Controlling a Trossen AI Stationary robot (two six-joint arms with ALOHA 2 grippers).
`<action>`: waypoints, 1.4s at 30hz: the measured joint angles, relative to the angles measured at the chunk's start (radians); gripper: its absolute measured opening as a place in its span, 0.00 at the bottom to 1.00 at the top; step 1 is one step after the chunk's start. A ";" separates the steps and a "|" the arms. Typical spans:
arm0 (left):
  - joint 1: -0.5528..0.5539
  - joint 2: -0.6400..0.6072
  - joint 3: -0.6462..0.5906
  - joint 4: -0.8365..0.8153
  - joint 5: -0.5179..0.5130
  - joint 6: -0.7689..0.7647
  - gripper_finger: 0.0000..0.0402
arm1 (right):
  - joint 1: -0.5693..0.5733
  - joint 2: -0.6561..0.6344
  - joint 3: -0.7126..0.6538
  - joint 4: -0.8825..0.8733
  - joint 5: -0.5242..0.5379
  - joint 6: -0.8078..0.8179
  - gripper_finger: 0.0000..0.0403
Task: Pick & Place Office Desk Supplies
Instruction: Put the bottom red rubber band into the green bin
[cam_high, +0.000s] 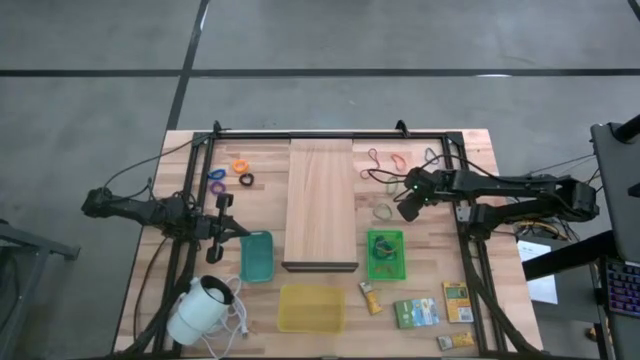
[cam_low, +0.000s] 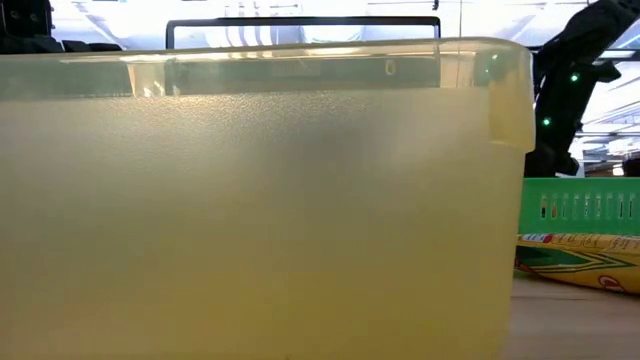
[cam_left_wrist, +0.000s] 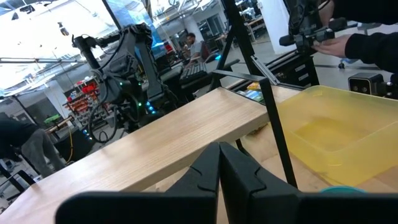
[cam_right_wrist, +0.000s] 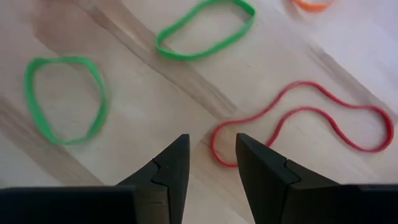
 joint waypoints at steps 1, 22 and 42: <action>0.000 0.000 0.000 0.000 0.000 0.000 0.03 | 0.000 0.000 -0.005 0.004 0.000 0.003 0.32; 0.001 0.000 0.000 0.000 0.000 0.000 0.03 | 0.001 0.002 -0.100 0.132 0.008 0.003 0.31; 0.000 0.000 0.000 0.000 0.000 0.000 0.03 | 0.002 0.001 -0.206 0.324 0.033 -0.028 0.19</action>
